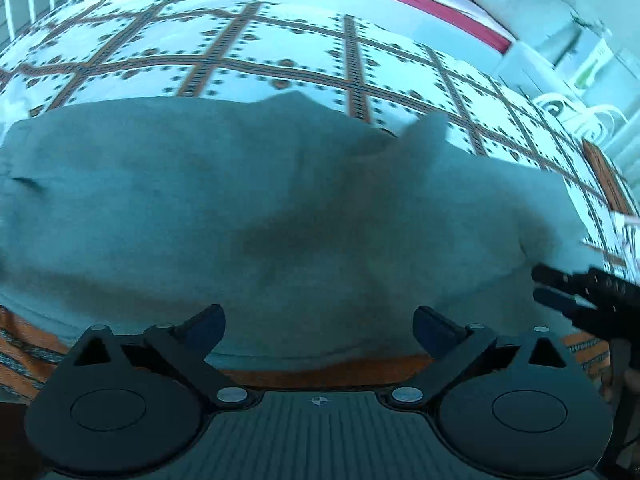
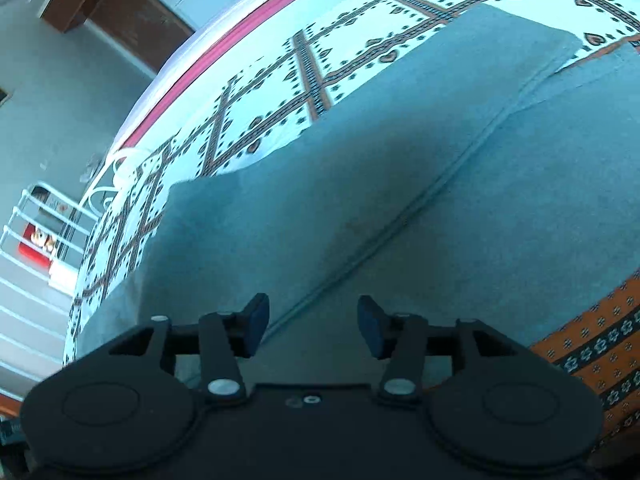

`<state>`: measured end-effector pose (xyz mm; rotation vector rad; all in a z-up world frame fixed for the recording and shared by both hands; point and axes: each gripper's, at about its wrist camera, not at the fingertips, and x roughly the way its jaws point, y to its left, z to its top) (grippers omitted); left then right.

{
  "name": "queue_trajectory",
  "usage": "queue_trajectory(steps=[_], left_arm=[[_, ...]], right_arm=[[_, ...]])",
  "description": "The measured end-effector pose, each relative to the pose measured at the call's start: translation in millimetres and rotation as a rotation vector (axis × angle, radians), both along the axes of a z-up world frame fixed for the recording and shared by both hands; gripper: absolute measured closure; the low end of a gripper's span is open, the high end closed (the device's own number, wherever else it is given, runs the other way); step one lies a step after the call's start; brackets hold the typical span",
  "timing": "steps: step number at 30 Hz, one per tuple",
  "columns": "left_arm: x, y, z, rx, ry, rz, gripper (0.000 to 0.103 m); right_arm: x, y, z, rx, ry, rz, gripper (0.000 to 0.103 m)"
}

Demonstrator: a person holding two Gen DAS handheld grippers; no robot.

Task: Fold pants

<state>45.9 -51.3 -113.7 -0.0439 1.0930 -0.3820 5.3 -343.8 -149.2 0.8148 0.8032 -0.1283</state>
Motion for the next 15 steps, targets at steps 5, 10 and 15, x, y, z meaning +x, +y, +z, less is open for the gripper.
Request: queue_trajectory(steps=[5, 10, 15], left_arm=[[-9.6, -36.6, -9.1, 0.181, -0.117, -0.081, 0.003], [-0.4, -31.1, -7.1, 0.177, -0.092, 0.058, 0.003], [9.9, -30.2, -28.2, 0.189, 0.008, 0.068, 0.0]], right_arm=[[-1.1, -8.1, 0.2, 0.0, 0.001, -0.01, 0.061], [-6.1, -13.7, 6.0, -0.039, -0.013, -0.025, 0.063], [0.2, -38.8, -8.9, 0.03, 0.017, -0.124, 0.062]])
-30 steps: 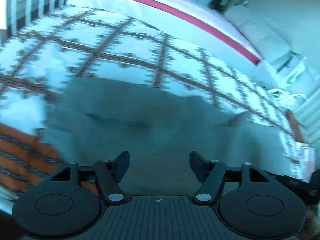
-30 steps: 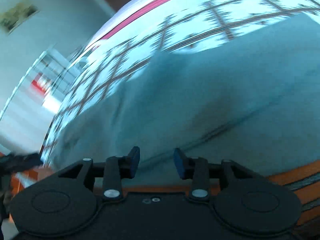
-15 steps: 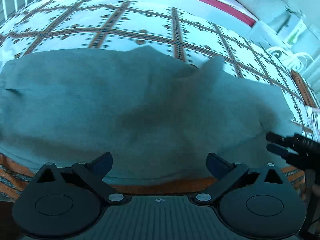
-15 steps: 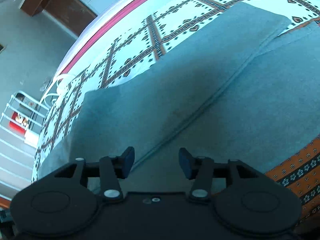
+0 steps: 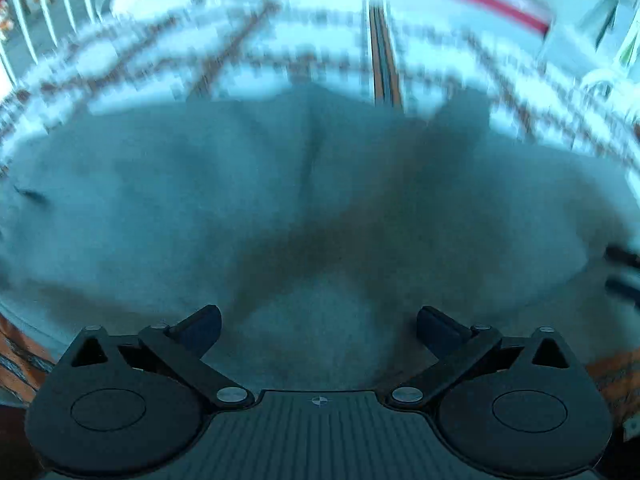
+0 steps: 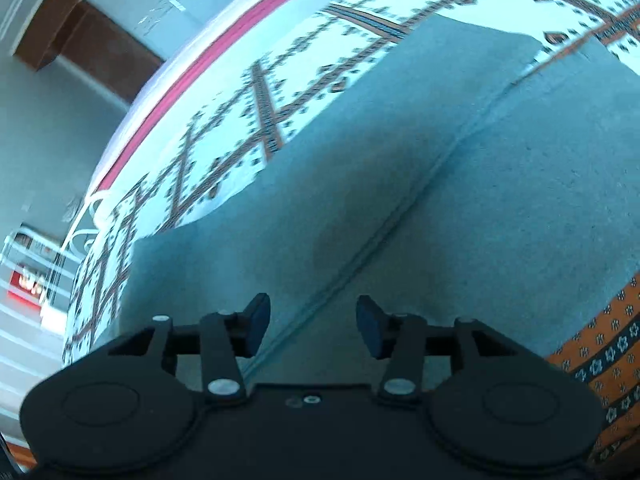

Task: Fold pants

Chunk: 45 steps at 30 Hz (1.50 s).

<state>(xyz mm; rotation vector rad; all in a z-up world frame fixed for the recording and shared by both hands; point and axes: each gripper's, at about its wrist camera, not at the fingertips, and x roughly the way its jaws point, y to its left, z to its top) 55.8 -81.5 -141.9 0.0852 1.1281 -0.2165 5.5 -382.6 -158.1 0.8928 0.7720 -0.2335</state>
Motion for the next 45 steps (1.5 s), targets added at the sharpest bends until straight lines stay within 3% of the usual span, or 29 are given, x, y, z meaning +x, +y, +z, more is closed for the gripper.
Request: queue_trajectory(steps=[1, 3, 5, 7, 8, 9, 11, 18, 21, 24, 26, 28, 30, 31, 34, 36, 40, 45], left_arm=[[0.0, 1.7, -6.1, -0.007, 0.027, 0.006, 0.0], [-5.9, 2.7, -6.3, -0.003, -0.004, 0.006, 0.0], [-8.6, 2.5, -4.8, 0.001, -0.008, -0.002, 0.0], [-8.6, 6.8, -2.8, -0.015, 0.0, 0.004, 0.0], [-5.4, 6.3, -4.0, -0.02, 0.005, 0.007, 0.0], [-2.6, 5.0, -4.0, -0.021, 0.007, 0.007, 0.0], [0.9, 5.1, -4.2, -0.025, 0.007, 0.014, 0.0], [9.6, 9.7, -5.4, -0.038, 0.011, 0.023, 0.0], [7.0, 18.3, -1.1, -0.057, 0.007, 0.026, 0.0], [6.6, 23.3, -3.2, -0.048, 0.007, 0.029, 0.0], [7.1, 20.6, -6.9, -0.025, 0.011, 0.015, 0.0], [3.6, 15.2, -6.0, 0.0, -0.001, -0.005, 0.0], [-0.2, 13.0, -1.9, -0.033, 0.001, -0.018, 0.0], [-1.1, 11.9, 0.0, -0.048, 0.001, -0.019, 0.0], [-1.8, 1.4, 0.3, -0.058, 0.007, -0.031, 0.0], [-3.4, -8.2, -2.2, -0.056, 0.015, -0.048, 0.0], [-9.8, -27.6, -4.1, -0.032, 0.007, -0.106, 0.0], [-9.1, -34.6, -6.2, -0.011, 0.01, -0.111, 0.0]], right_arm=[[2.2, -4.2, -4.1, 0.01, 0.014, -0.02, 0.063], [6.2, -10.9, -11.0, 0.059, 0.01, -0.05, 0.068], [13.7, -14.5, -14.2, 0.084, -0.004, -0.055, 0.08], [21.0, -17.8, -17.4, 0.11, -0.03, -0.072, 0.083], [25.0, -19.1, -19.5, 0.12, -0.038, -0.084, 0.094], [27.7, -20.3, -21.7, 0.123, -0.04, -0.094, 0.099], [27.4, -19.9, -21.0, 0.116, -0.052, -0.095, 0.103], [-27.2, 6.2, 39.6, -0.226, -0.086, -0.012, 0.103], [-61.9, 12.8, 59.4, -0.277, -0.121, -0.002, 0.103], [-82.0, 24.2, 51.2, -0.294, -0.074, 0.007, 0.103], [-77.1, 24.3, 25.6, -0.292, 0.019, 0.005, 0.103], [-66.3, 22.5, 6.4, -0.292, 0.058, 0.022, 0.103], [-62.2, 22.7, 8.3, -0.278, 0.048, 0.045, 0.095], [-64.1, 21.3, 13.5, -0.265, 0.02, 0.046, 0.084], [-74.2, 9.9, 26.9, -0.253, -0.043, 0.015, 0.074], [-73.4, -4.8, 28.3, -0.242, -0.04, -0.013, 0.061], [-65.0, -40.4, 17.9, -0.163, -0.024, -0.121, 0.058], [-42.5, -72.4, 4.5, -0.014, -0.04, -0.254, 0.056]])
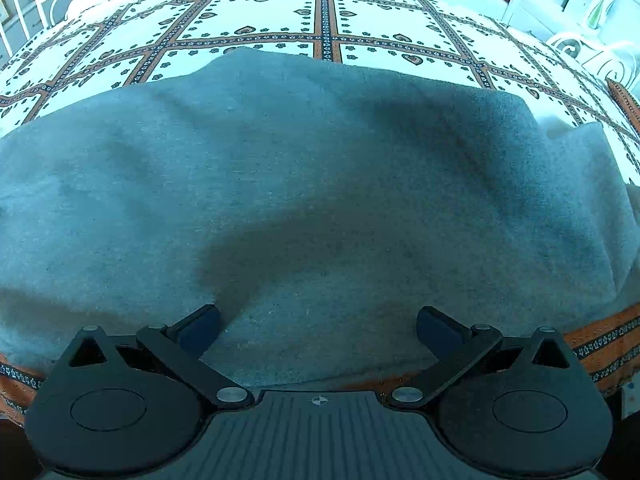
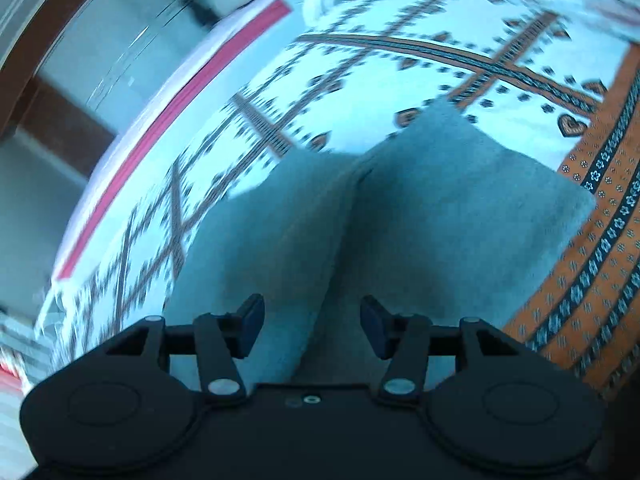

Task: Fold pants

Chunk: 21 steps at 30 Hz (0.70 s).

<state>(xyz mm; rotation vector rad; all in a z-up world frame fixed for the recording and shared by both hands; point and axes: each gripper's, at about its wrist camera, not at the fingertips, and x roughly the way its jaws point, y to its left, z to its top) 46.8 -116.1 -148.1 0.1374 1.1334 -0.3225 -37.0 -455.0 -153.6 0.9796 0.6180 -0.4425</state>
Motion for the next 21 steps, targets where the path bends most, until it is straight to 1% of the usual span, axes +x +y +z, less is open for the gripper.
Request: queue_trajectory(steps=[4, 6, 7, 9, 13, 15, 17, 19, 21], left_arm=[[2.5, -4.6, -0.7, 0.015, 0.0, 0.0, 0.0], [1.3, -5.0, -2.6, 0.024, -0.002, -0.001, 0.0], [1.4, -5.9, -3.1, 0.026, -0.004, -0.002, 0.0], [1.0, -6.6, -4.0, 0.029, -0.009, -0.004, 0.0], [0.5, -7.9, -4.6, 0.034, -0.016, -0.01, 0.0], [1.0, -7.3, -4.8, 0.03, -0.016, -0.013, 0.0], [1.0, -6.6, -4.7, 0.021, -0.018, -0.022, 0.0], [1.4, -5.7, -4.2, 0.011, -0.019, -0.019, 0.0], [1.5, -4.6, -3.9, 0.004, -0.019, -0.018, 0.0]], right_arm=[[16.8, -21.5, -17.1, 0.11, -0.059, -0.049, 0.057], [22.7, -25.7, -20.2, 0.127, -0.069, -0.059, 0.076], [24.7, -24.6, -18.6, 0.121, -0.078, -0.046, 0.1], [27.7, -15.6, -7.1, 0.071, -0.079, -0.025, 0.101], [31.5, -3.3, 20.2, 0.0, -0.131, 0.019, 0.103], [31.1, 1.3, 39.1, -0.098, -0.162, 0.015, 0.103], [29.8, 13.3, 64.1, -0.244, -0.183, 0.022, 0.103], [28.2, 32.7, 91.1, -0.388, -0.209, 0.059, 0.103], [24.3, 57.9, 113.9, -0.493, -0.234, 0.088, 0.103]])
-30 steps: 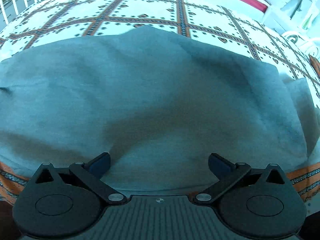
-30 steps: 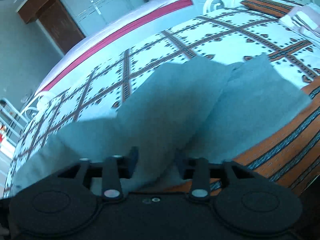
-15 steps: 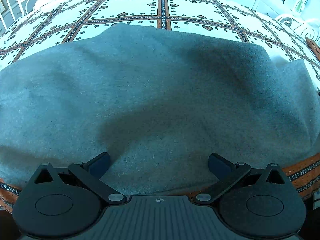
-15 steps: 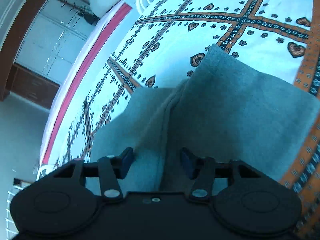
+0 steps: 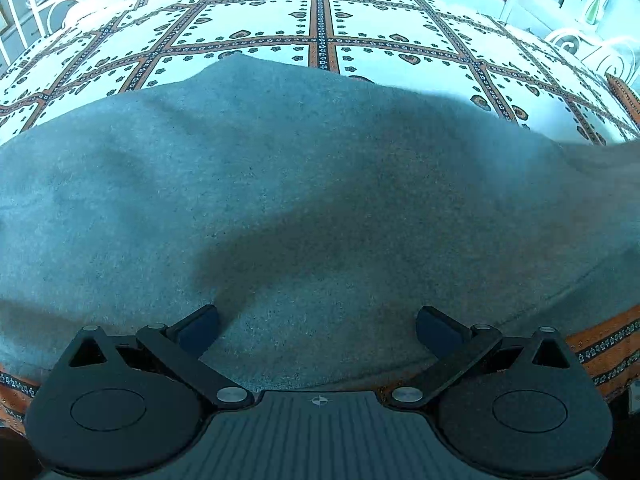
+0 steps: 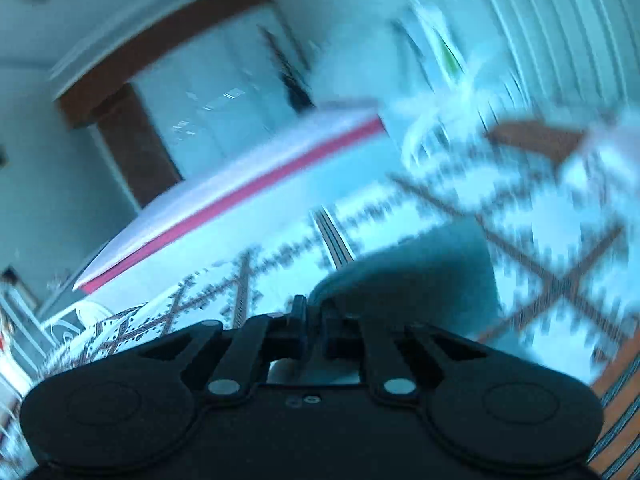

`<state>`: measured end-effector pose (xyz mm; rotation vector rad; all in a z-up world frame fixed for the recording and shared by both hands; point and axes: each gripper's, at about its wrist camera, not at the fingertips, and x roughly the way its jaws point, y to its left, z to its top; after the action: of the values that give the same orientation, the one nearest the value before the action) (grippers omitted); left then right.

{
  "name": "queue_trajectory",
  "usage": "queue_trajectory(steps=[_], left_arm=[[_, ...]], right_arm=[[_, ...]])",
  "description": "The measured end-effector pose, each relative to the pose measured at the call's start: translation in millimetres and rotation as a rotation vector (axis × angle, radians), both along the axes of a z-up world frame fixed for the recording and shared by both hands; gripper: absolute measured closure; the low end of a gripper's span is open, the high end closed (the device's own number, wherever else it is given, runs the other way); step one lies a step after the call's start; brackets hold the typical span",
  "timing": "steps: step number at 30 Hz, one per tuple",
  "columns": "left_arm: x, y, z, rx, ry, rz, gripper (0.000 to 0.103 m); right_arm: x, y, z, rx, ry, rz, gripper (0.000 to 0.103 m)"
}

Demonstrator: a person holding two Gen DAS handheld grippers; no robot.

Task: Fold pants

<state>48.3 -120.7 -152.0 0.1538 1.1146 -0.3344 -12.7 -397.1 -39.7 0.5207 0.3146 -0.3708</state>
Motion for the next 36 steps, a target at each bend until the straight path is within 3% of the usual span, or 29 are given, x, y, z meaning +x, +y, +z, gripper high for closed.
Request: queue_trajectory(steps=[2, 4, 7, 10, 12, 14, 16, 18, 22, 24, 26, 27, 29, 33, 36], left_arm=[[-0.5, 0.6, -0.7, -0.004, -0.004, -0.003, 0.0], [-2.6, -0.3, -1.9, 0.002, -0.014, -0.013, 0.0], [-5.1, -0.9, -1.5, 0.007, -0.026, -0.024, 0.0], [-5.2, 0.2, -1.5, 0.002, -0.028, -0.027, 0.0], [-4.8, -0.4, -1.8, 0.008, -0.028, -0.023, 0.0], [-5.3, -2.0, -1.7, 0.016, -0.031, -0.021, 0.0], [-5.2, -2.6, -1.8, 0.018, -0.03, -0.02, 0.0], [-4.8, -3.2, -1.6, 0.02, -0.027, -0.019, 0.0], [-4.5, -4.5, -1.4, 0.025, -0.026, -0.012, 0.0], [-4.9, -3.8, -1.6, 0.022, -0.026, -0.01, 0.0], [-5.3, -4.0, -2.0, 0.023, -0.028, -0.01, 0.0], [-5.4, -4.6, -1.8, 0.025, -0.029, -0.009, 0.0], [-5.3, -5.4, -1.7, 0.028, -0.028, -0.011, 0.0], [-5.4, -4.9, -1.9, 0.024, -0.03, -0.012, 0.0], [-6.3, -4.8, -2.2, 0.02, -0.037, -0.009, 0.0]], right_arm=[[-6.7, 33.0, 12.1, -0.124, 0.012, 0.0, 0.103], [-17.8, 46.6, -1.8, -0.164, 0.069, -0.023, 0.103], [-37.7, 25.5, -55.0, 0.054, 0.188, -0.108, 0.103], [-63.1, 17.4, -98.0, 0.298, 0.229, -0.167, 0.103], [-67.7, 21.6, -104.7, 0.359, 0.226, -0.167, 0.089], [-73.0, 21.2, -106.5, 0.4, 0.212, -0.185, 0.065], [-80.5, 15.0, -111.0, 0.459, 0.134, -0.218, 0.051], [-85.3, 7.4, -110.8, 0.507, 0.087, -0.229, 0.053], [-71.6, -7.1, -124.3, 0.588, 0.112, -0.246, 0.057], [-73.6, -9.7, -131.6, 0.629, 0.089, -0.284, 0.064], [-74.8, -9.3, -131.5, 0.605, 0.097, -0.311, 0.095], [-73.5, -9.1, -129.6, 0.584, 0.101, -0.305, 0.102], [-70.1, -4.4, -115.1, 0.501, 0.094, -0.289, 0.103], [-53.7, 21.6, -61.6, 0.153, 0.05, -0.142, 0.103], [-46.6, 22.2, -52.6, 0.075, 0.077, -0.094, 0.103]])
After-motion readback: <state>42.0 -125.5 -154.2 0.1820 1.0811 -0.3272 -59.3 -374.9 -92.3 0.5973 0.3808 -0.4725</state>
